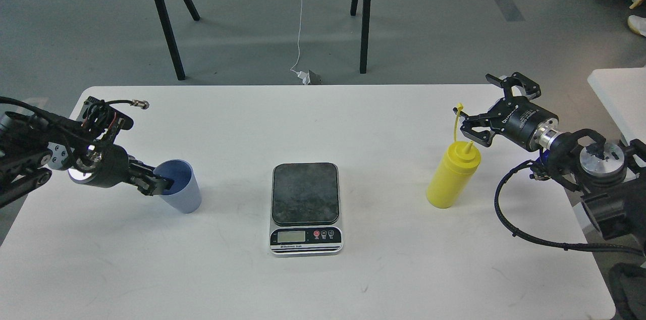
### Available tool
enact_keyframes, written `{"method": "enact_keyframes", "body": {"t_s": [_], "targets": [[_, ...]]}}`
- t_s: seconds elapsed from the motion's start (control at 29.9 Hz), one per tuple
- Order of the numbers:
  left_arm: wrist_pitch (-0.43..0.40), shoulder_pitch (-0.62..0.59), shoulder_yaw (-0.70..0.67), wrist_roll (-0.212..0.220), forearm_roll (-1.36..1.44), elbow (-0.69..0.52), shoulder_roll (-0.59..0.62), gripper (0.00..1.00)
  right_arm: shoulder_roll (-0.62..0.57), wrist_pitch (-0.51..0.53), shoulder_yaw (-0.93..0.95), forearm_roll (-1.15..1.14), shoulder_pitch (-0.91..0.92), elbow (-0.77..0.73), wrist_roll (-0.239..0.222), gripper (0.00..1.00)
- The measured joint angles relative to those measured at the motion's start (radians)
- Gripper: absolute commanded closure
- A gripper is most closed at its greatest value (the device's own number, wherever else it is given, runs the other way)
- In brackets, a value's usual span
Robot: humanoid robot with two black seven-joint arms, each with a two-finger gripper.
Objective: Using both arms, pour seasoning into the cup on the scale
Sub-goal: 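Grasp the light blue cup with the left gripper and lift it, then carry the cup over the scale and lower it onto the scale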
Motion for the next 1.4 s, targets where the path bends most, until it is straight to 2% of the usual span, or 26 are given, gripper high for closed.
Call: {"method": "enact_keyframes", "body": {"t_s": [0.4, 0.57, 0.74, 0.97, 1.17, 1.4], "targets": [[0.0, -0.018, -0.015, 0.0, -0.061, -0.006, 0.004, 1.0, -0.001, 0.0, 0.001, 0.0, -0.008, 0.0, 0.0, 0.01], [0.0, -0.109, -0.022, 0.0, -0.217, -0.033, -0.003, 1.0, -0.001, 0.0, 0.002, 0.0, -0.008, 0.0, 0.0, 0.01], [0.0, -0.207, -0.023, 0.0, -0.327, -0.048, -0.105, 1.0, 0.0, 0.0, 0.004, 0.0, -0.008, 0.0, 0.0, 0.01], [0.0, -0.218, -0.009, 0.0, -0.318, -0.046, -0.251, 1.0, 0.0, 0.0, 0.006, 0.0, 0.003, -0.017, 0.0, 0.01], [0.0, -0.208, 0.016, 0.0, -0.266, -0.044, -0.313, 1.0, -0.003, 0.0, 0.007, 0.0, 0.011, -0.036, 0.0, 0.01], [0.0, -0.185, 0.06, 0.0, -0.223, -0.041, -0.325, 1.0, -0.003, 0.0, 0.006, 0.0, 0.011, -0.037, 0.0, 0.01]]}}
